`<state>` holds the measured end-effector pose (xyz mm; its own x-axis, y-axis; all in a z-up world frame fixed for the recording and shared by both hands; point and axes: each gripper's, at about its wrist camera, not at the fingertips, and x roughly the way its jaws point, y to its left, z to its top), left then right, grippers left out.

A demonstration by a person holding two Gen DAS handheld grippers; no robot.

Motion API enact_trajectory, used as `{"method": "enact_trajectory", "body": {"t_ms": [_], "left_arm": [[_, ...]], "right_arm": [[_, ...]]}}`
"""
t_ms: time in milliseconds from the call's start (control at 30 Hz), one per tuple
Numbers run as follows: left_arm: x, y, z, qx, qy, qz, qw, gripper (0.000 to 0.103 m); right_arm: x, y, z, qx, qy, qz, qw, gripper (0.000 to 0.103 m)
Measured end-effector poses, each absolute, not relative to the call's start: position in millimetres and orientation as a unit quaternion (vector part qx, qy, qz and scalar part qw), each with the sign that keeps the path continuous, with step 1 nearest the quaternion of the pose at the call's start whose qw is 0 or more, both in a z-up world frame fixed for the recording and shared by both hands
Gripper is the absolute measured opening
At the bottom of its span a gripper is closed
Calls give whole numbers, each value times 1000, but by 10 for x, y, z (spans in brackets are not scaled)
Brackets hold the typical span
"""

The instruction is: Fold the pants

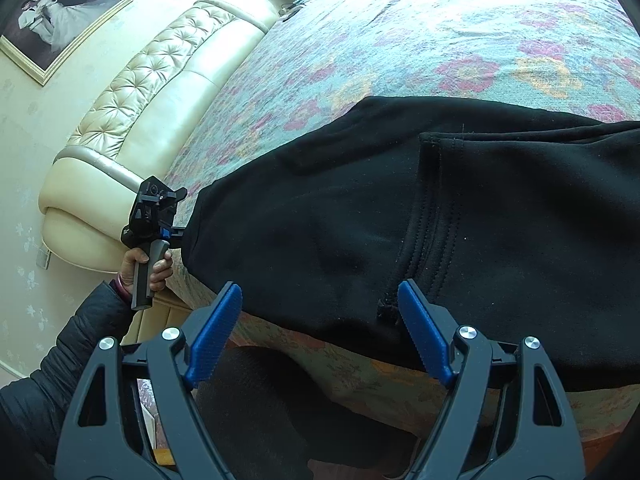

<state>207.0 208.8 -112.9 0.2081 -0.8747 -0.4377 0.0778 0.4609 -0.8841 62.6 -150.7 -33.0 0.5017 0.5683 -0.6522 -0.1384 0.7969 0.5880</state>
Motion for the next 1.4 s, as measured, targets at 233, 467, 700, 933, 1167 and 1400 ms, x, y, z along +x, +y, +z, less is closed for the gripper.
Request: {"method": "enact_trajectory", "body": {"t_ms": [233,467,700,933,1167,1400], "left_arm": [[2019,1678,-1016,-236,561,-320,726,34],[2033,1539,-909,-210,568,-291,740,25],[1882,1240,-217,-210,507,-345,761,24],[1750,165,424,-158,488,-397,761,25],[1581,-1157,552,-94,504,-433,741,25],[1534,-2182,45,-35,544,-414,729,27]], "right_arm": [[638,-1504,-360,241,454,211,831,81],[622,-1545,-317,248,451,210,831,81],[542,-1769,-129,255,425,204,844,81],[544,-2197,78,262,411,178,855,81],[509,-2735,140,283,416,163,849,81],[232,-3264,-13,310,422,149,839,81]]}}
